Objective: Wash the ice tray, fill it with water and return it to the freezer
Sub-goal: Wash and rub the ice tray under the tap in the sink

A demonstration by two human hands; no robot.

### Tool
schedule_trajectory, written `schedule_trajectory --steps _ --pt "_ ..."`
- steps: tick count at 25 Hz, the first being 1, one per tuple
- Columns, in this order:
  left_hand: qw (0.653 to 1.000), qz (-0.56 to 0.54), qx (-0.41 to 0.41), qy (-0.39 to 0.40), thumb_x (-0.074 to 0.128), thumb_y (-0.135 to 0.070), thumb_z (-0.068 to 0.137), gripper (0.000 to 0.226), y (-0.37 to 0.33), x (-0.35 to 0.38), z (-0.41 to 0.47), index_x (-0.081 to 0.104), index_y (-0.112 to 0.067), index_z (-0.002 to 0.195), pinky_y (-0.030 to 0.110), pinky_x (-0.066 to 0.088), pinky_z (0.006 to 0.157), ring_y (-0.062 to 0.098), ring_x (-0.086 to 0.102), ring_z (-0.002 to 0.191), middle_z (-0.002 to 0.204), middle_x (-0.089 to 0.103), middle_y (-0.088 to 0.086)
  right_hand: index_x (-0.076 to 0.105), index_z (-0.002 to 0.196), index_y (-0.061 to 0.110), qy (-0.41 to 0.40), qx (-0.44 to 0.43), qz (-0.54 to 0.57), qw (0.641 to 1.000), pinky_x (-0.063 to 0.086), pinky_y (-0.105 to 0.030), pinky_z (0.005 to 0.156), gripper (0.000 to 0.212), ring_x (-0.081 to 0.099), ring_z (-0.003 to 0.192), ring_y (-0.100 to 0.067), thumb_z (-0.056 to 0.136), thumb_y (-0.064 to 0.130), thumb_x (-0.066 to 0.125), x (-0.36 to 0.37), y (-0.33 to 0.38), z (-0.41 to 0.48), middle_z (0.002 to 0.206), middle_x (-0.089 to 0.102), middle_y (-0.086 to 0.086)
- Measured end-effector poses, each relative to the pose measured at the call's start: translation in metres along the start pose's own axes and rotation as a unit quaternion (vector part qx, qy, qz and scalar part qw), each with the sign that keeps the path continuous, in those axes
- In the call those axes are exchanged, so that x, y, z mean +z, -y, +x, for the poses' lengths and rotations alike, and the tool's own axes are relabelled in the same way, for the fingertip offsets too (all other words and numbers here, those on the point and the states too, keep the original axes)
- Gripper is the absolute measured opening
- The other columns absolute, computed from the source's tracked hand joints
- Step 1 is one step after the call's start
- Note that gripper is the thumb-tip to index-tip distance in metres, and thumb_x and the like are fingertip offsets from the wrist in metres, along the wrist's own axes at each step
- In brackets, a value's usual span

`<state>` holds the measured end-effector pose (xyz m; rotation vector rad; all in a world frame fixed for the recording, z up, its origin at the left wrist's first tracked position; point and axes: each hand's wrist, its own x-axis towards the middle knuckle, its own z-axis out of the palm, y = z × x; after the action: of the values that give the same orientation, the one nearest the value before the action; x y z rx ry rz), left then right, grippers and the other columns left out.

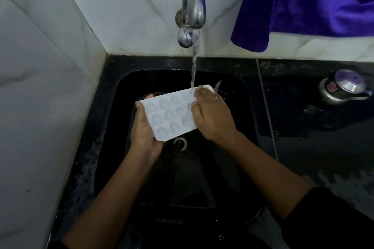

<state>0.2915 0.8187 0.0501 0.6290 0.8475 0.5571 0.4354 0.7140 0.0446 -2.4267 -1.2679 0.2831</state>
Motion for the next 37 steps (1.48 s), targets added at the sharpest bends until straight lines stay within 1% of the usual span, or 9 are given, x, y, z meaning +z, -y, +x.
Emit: schedule_trajectory --steps 2,4,8,13,18,24,29,34,37 --pt "1.000 -0.015 -0.011 -0.003 0.032 -0.060 0.108 0.056 -0.001 0.000 -0.002 0.066 -0.021 0.127 0.042 0.065 0.077 0.024 0.077 0.104 0.123 0.076 0.007 0.044 0.153 0.001 0.025 -0.060 0.004 0.998 0.024 -0.043 0.126 0.063 0.039 0.149 -0.028 0.105 0.037 0.025 0.010 0.024 -0.012 0.159 0.044 -0.018" --pt "1.000 -0.008 -0.002 0.000 0.033 -0.061 0.107 0.055 -0.002 0.000 -0.005 0.066 -0.024 0.130 0.045 0.064 0.084 0.028 0.075 0.112 0.126 0.076 0.008 0.043 0.155 0.003 0.029 -0.098 0.010 0.995 0.021 -0.042 0.127 0.062 0.035 0.152 -0.026 0.105 0.036 0.026 0.009 0.019 -0.016 0.162 0.041 -0.016" --pt "1.000 0.016 0.019 -0.014 0.034 -0.058 0.108 0.047 -0.001 -0.003 -0.014 0.067 -0.028 0.122 0.044 0.066 0.080 0.027 0.077 0.106 0.120 0.078 0.005 0.052 0.145 -0.002 -0.007 0.028 0.011 1.000 0.032 -0.046 0.121 0.071 0.047 0.142 -0.030 0.101 0.040 0.017 -0.001 -0.002 0.001 0.150 0.054 -0.019" --pt "1.000 -0.007 0.020 -0.013 0.036 -0.057 0.108 0.045 -0.003 0.000 -0.014 0.068 -0.028 0.117 0.043 0.066 0.077 0.023 0.078 0.099 0.112 0.080 0.004 0.043 0.155 0.005 0.027 -0.118 0.009 0.993 0.018 -0.043 0.128 0.060 0.032 0.154 -0.025 0.105 0.035 0.027 0.005 0.012 -0.015 0.163 0.041 -0.013" --pt "0.999 0.001 0.019 -0.032 0.038 -0.057 0.108 0.045 -0.001 0.005 -0.007 0.066 -0.027 0.125 0.046 0.065 0.083 0.025 0.077 0.107 0.121 0.078 0.004 0.036 0.158 0.001 0.016 0.057 0.008 0.998 0.022 -0.045 0.127 0.068 0.029 0.155 -0.028 0.104 0.039 0.023 0.005 -0.018 -0.001 0.165 0.036 -0.018" --pt "0.996 -0.007 0.019 -0.084 0.039 -0.058 0.108 0.052 0.008 0.020 0.039 0.059 -0.024 0.142 0.041 0.063 0.081 0.026 0.077 0.106 0.123 0.077 0.007 0.035 0.159 0.003 0.076 -0.141 0.043 0.986 0.019 -0.039 0.129 0.063 0.027 0.156 -0.024 0.106 0.037 0.031 0.016 0.024 -0.059 0.166 0.034 -0.014" --pt "0.993 0.012 -0.002 -0.118 0.047 -0.061 0.105 0.051 0.023 0.034 0.055 0.065 -0.023 0.135 0.057 0.058 0.099 0.032 0.075 0.112 0.122 0.077 0.007 0.046 0.155 0.009 0.029 -0.020 0.045 0.998 0.025 -0.040 0.126 0.066 0.037 0.151 -0.019 0.103 0.041 0.022 0.013 -0.005 -0.038 0.159 0.048 -0.009" --pt "0.991 0.017 -0.010 -0.135 0.055 -0.067 0.095 0.057 0.034 0.030 0.070 0.069 -0.025 0.131 0.060 0.056 0.101 0.034 0.075 0.110 0.122 0.077 0.009 0.060 0.143 0.009 0.060 -0.124 0.070 0.988 0.034 -0.032 0.117 0.051 0.053 0.137 -0.019 0.104 0.031 0.035 0.011 -0.003 -0.047 0.146 0.062 -0.008" --pt "0.989 0.027 -0.011 -0.142 0.051 -0.062 0.102 0.047 0.035 0.034 0.065 0.069 -0.027 0.128 0.056 0.059 0.097 0.031 0.076 0.109 0.120 0.078 0.005 0.073 0.117 0.009 0.023 0.010 0.073 0.997 0.049 -0.036 0.099 0.050 0.065 0.115 -0.026 0.102 0.033 0.033 0.008 -0.028 -0.026 0.122 0.073 -0.008"
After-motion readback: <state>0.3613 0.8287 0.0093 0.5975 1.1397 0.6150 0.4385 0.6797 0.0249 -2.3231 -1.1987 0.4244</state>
